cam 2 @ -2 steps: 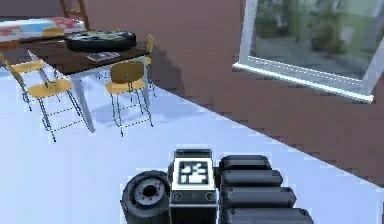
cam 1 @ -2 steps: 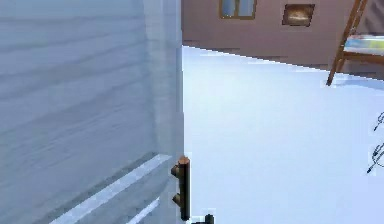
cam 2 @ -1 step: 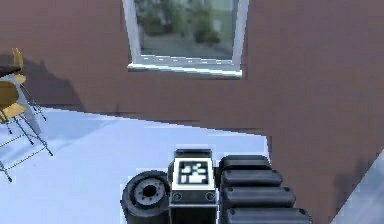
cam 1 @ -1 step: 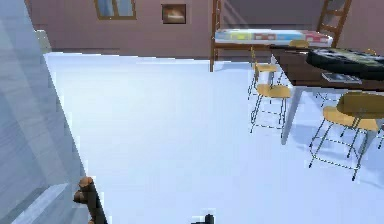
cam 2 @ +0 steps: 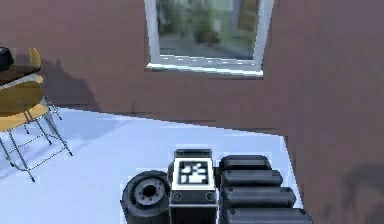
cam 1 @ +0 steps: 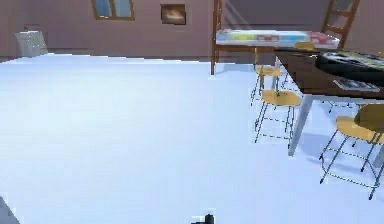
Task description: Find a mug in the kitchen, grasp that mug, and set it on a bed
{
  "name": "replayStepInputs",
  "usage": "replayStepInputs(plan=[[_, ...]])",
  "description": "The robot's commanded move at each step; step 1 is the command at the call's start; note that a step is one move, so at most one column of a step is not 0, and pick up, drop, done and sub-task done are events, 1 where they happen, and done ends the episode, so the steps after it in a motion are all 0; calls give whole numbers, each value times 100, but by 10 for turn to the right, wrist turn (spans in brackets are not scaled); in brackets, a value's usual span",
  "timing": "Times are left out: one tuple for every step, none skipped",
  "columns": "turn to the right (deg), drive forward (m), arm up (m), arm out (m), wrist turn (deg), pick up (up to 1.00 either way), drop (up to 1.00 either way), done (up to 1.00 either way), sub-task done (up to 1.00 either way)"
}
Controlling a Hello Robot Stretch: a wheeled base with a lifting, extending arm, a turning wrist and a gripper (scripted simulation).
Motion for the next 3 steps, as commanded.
replayStepInputs(plan=[[450,0,0,0,0,0,0,0,0],[330,0,0,0,0,0,0,0,0],[0,25,0,0,0,0,0,0,0]])
